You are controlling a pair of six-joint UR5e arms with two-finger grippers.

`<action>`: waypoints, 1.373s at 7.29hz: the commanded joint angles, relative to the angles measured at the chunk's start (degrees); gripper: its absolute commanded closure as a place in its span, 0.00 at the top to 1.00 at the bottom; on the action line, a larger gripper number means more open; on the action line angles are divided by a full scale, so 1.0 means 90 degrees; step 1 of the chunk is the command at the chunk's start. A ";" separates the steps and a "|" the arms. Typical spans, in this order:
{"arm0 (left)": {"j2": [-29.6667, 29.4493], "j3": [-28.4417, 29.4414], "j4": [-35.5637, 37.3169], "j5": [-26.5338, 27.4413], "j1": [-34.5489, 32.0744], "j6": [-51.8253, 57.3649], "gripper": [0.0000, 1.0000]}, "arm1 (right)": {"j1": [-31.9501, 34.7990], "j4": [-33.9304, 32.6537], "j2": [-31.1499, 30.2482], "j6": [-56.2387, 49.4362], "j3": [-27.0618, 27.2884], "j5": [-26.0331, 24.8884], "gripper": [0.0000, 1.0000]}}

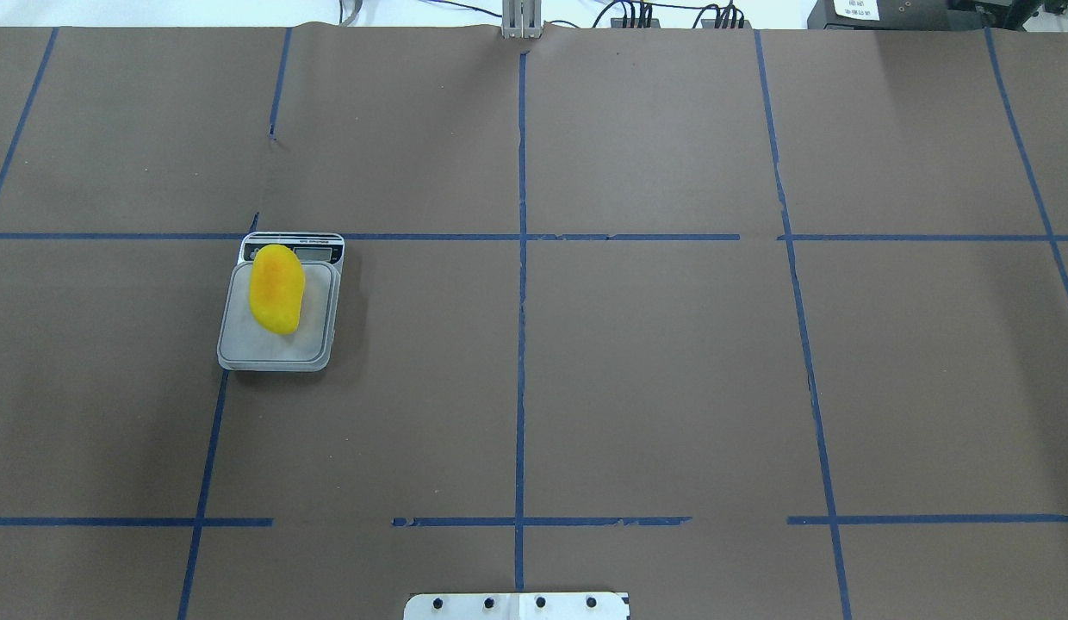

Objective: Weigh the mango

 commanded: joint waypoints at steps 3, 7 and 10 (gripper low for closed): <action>0.0063 0.0077 -0.0409 -0.0024 -0.0033 0.0046 1.00 | 0.0000 0.0000 0.0000 0.0000 0.0000 0.0000 1.00; 0.0141 0.0067 -0.0253 -0.0024 -0.0023 0.0046 1.00 | 0.0000 0.0000 0.0000 0.0000 0.0000 0.0000 1.00; 0.0112 -0.0021 -0.0096 -0.0024 -0.0023 0.0046 1.00 | 0.0000 0.0000 0.0000 0.0000 0.0000 0.0000 1.00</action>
